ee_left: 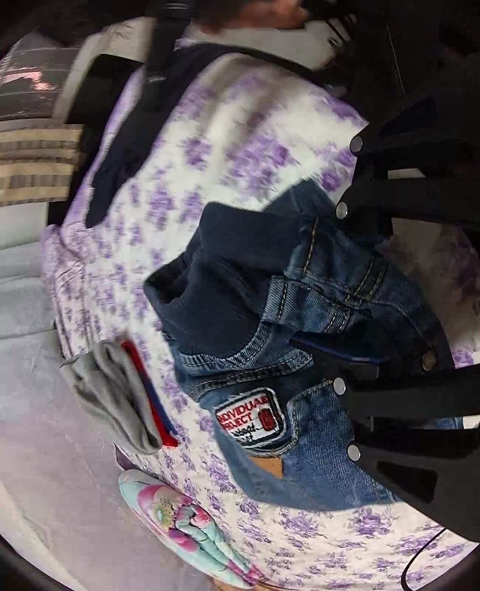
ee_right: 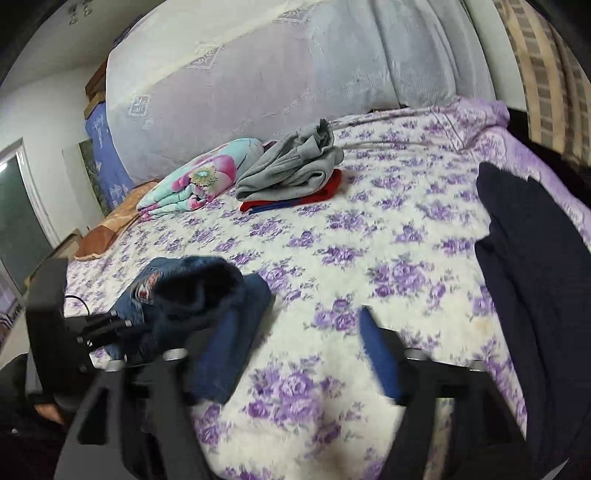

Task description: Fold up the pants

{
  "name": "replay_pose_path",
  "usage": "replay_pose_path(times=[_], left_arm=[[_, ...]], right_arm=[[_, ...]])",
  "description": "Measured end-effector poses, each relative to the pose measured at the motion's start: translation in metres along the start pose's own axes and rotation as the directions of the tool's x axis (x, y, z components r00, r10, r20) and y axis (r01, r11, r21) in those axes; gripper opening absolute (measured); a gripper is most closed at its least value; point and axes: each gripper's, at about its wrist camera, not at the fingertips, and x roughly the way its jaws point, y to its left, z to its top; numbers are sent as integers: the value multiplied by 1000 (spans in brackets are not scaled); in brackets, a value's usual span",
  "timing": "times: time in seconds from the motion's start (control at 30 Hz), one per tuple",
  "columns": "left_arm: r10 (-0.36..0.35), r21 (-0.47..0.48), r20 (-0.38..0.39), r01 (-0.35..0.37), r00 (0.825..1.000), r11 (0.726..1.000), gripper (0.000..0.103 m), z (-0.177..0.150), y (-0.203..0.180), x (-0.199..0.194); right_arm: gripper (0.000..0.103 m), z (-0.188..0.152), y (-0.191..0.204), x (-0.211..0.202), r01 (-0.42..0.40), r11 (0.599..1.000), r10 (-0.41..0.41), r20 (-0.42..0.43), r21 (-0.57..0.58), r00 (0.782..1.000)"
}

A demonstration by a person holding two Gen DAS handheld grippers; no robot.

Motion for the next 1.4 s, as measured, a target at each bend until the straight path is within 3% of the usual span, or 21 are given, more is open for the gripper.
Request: replay_pose_path(times=[0.07, 0.13, 0.2, 0.23, 0.33, 0.4, 0.5, 0.57, 0.67, 0.7, 0.8, 0.9, 0.97, 1.03, 1.07, 1.1, 1.17, 1.2, 1.33, 1.4], left_arm=[[-43, -52, 15, 44, 999, 998, 39, 5, 11, -19], [-72, -79, 32, 74, 997, 994, 46, 10, 16, -39], [-178, -104, 109, 190, 978, 976, 89, 17, 17, -67], [-208, -102, 178, 228, 962, 968, 95, 18, 19, -85], [-233, -65, 200, 250, 952, 966, 96, 24, 15, -88], [-266, -128, 143, 285, 953, 950, 96, 24, 25, -58], [-339, -268, 41, 337, 940, 903, 94, 10, 47, 9], [-297, -234, 60, 303, 953, 924, 98, 4, 40, 29], [-267, -181, 73, 276, 961, 944, 99, 9, 25, 31], [-280, -184, 76, 289, 957, 939, 98, 10, 26, 28], [-401, -211, 123, 419, 908, 883, 95, 10, 44, -3], [-347, -179, 212, 385, 914, 905, 95, 1, 68, -61], [-306, -233, 235, 359, 923, 904, 98, -11, 98, -77], [-275, -356, 222, 340, 935, 870, 98, -25, 138, -68], [-287, -460, 205, 351, 936, 816, 98, -35, 165, -51], [-316, -525, 202, 375, 927, 764, 98, -44, 180, -39], [-398, -586, 223, 449, 890, 675, 98, -51, 193, -12], [-417, -596, 223, 462, 881, 657, 98, -51, 192, -3], [-415, -581, 188, 442, 890, 684, 99, -39, 176, 16], [-419, -581, 182, 441, 889, 684, 99, -33, 173, 13]], right_arm=[[88, 1, -1, 2, -34, 999, 34, -9, 13, 999], [89, 4, 3, 7, -81, 996, 82, -15, 31, 997], [89, 7, 8, 9, -98, 995, 98, -13, 29, 995], [89, 8, 12, 11, -99, 995, 99, -10, 25, 995], [89, 10, 16, 15, -100, 995, 100, -11, 30, 995], [89, 10, 16, 17, -111, 993, 112, -24, 40, 993], [89, 7, 21, 18, -162, 986, 164, -50, 45, 985], [94, 8, 23, 28, -229, 970, 236, -96, 77, 967], [97, 11, 22, 54, -238, 962, 256, -148, 132, 955], [97, 12, 21, 61, -251, 955, 276, -169, 157, 946], [99, 12, 18, 81, -281, 925, 340, -224, 255, 913], [100, 10, 18, 81, -326, 897, 395, -208, 299, 895], [100, 9, 22, 83, -344, 888, 415, -214, 304, 884], [100, 7, 29, 91, -349, 888, 424, -245, 299, 872], [100, 6, 32, 95, -341, 892, 420, -262, 297, 869], [100, 3, 35, 102, -334, 893, 418, -283, 301, 863], [100, -2, 36, 112, -331, 886, 431, -314, 324, 846], [100, -6, 36, 118, -327, 875, 447, -335, 356, 829], [100, -16, 39, 129, -357, 833, 517, -367, 423, 773], [100, -14, 47, 134, -356, 839, 514, -384, 412, 767]])
